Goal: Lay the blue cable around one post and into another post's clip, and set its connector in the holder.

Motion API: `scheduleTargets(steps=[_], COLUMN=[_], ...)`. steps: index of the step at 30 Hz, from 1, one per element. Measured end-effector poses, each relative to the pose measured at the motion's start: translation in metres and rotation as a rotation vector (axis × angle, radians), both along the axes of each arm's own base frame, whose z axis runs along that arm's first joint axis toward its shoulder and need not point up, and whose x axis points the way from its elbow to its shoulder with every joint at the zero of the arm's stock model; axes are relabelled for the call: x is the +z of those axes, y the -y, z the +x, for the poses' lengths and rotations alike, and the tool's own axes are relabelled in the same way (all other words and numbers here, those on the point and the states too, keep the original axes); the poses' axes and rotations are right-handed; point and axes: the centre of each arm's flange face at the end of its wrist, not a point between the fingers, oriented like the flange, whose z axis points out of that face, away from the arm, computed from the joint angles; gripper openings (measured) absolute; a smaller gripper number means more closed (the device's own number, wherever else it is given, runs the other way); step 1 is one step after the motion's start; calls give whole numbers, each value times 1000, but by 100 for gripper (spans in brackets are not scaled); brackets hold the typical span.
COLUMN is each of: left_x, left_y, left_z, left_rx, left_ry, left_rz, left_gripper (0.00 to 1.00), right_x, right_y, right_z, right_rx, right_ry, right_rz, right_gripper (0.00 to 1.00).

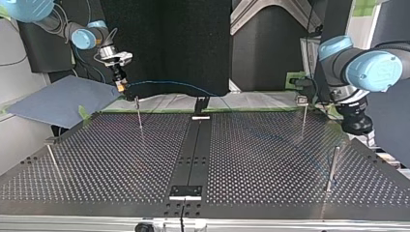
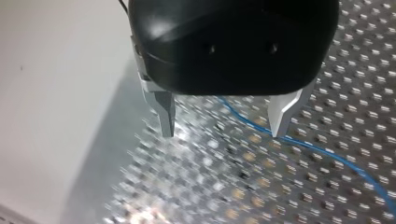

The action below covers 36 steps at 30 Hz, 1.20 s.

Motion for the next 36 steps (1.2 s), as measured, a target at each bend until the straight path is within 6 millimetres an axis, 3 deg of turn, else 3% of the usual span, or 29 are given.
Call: scheduleTargets(steps=[14,27,32,36], left_x=[87,168,179,166], left_y=[5,29,38,47], left_z=[-26,-64,-81,-82], left_rx=[53,-28,-48,-71], left_ry=[55,111,98,34], left_rz=[106,221,255,277], left_gripper=[100,100,100,100], right_x=[0,0,0,0], right_y=[0,0,0,0], right_z=[0,1,1,1], right_rx=[-2,0,0,-1], right_ry=[3,14,15,15], right_rz=[3,5,5,5], right_gripper=[0,0,0,0])
